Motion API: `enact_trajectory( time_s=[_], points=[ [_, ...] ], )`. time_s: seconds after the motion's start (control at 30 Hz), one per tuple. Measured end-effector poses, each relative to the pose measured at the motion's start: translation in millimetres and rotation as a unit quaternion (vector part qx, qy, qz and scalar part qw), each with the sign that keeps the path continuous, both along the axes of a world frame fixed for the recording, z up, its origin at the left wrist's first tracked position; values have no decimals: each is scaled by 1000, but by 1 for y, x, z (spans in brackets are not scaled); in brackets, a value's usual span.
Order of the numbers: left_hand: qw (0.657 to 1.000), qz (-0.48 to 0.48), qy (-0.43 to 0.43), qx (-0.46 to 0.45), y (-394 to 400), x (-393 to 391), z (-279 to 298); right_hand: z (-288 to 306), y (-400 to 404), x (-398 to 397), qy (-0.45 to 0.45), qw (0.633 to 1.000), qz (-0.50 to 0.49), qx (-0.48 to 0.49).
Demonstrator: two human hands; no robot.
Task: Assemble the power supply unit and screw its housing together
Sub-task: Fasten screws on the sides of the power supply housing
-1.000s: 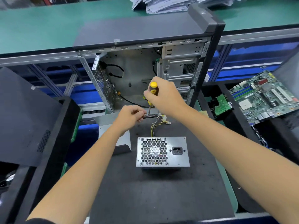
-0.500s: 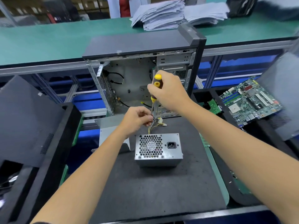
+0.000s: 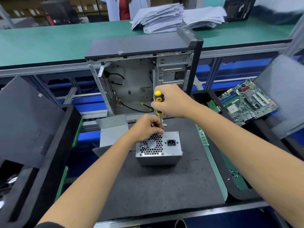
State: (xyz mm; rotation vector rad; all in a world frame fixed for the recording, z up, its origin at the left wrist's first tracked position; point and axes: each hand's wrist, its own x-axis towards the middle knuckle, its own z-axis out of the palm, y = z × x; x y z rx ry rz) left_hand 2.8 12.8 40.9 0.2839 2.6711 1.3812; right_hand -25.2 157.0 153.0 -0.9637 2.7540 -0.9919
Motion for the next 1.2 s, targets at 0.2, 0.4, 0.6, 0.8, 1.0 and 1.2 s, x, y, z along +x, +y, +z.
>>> enact_trajectory(
  time_s=[0.2, 0.4, 0.6, 0.8, 1.0, 1.2],
  points=[
    [1000, -5, -14, 6, 1, 3, -11, -11, 5, 5, 0, 1000, 8, 12],
    [999, -8, -31, 14, -1, 1, -16, -9, 6, 6, 1, 998, 46, 41],
    [994, -64, -75, -56, -6, -5, -11, -1, 8, 4, 19, 992, 85, 90],
    [984, -70, -113, -118, -5, -13, -7, 3, 9, 5, 30, 983, 111, 143],
    [974, -75, -176, -118, -5, -12, -6, 9, 6, 4, 62, 972, 129, 187],
    [975, -83, -174, -114, -6, -13, -7, 7, -4, 12, 199, 939, 59, 274]
  ],
)
